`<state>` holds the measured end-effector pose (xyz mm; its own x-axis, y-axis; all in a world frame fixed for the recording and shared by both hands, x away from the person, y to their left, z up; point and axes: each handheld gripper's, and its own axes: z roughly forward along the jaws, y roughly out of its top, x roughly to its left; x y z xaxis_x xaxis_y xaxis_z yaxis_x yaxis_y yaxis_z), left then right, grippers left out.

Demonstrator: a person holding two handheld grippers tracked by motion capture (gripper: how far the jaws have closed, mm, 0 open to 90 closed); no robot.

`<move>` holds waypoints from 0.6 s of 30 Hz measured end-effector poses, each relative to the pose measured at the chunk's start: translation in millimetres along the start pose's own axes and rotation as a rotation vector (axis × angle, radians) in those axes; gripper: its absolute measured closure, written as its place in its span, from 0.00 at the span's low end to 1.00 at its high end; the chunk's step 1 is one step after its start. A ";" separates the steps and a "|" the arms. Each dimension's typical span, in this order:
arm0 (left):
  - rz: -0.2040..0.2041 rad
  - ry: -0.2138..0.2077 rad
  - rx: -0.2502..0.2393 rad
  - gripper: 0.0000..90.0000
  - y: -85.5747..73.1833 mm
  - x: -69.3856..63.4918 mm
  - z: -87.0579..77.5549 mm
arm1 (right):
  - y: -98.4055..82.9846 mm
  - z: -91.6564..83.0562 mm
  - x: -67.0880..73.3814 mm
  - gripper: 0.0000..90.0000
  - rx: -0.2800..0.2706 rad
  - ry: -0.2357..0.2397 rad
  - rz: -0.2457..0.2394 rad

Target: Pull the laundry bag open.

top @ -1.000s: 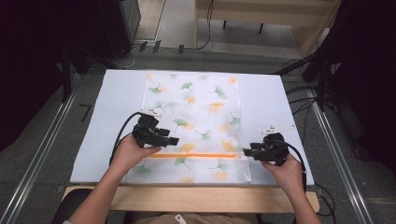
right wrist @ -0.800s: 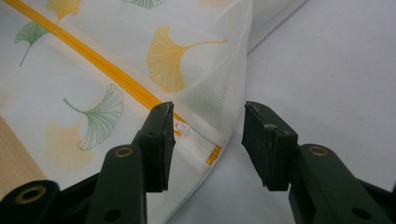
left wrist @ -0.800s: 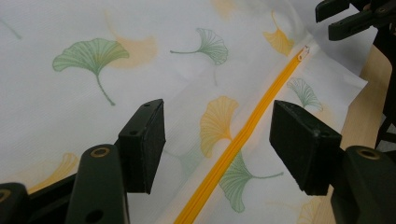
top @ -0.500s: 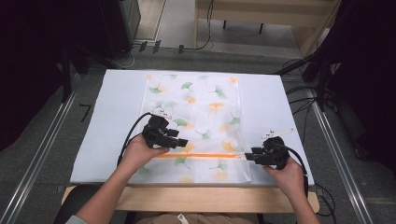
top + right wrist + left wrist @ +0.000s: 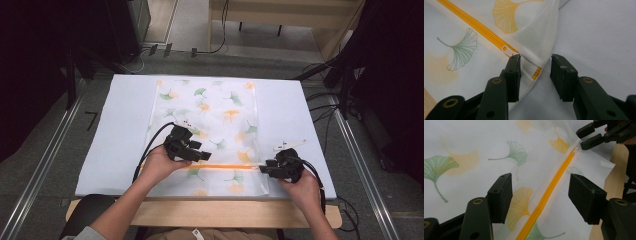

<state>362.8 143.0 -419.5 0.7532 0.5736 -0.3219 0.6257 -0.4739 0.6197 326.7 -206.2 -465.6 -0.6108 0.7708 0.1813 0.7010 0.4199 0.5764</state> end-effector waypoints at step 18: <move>0.045 -0.023 0.017 0.47 2.8 -15.1 15.0 | 7.0 6.8 7.6 0.95 0.013 0.045 -0.007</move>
<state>356.2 123.0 -423.6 0.7849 0.5362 -0.3106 0.5945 -0.5104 0.6213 329.5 -194.1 -465.6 -0.6313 0.7457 0.2129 0.7014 0.4319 0.5671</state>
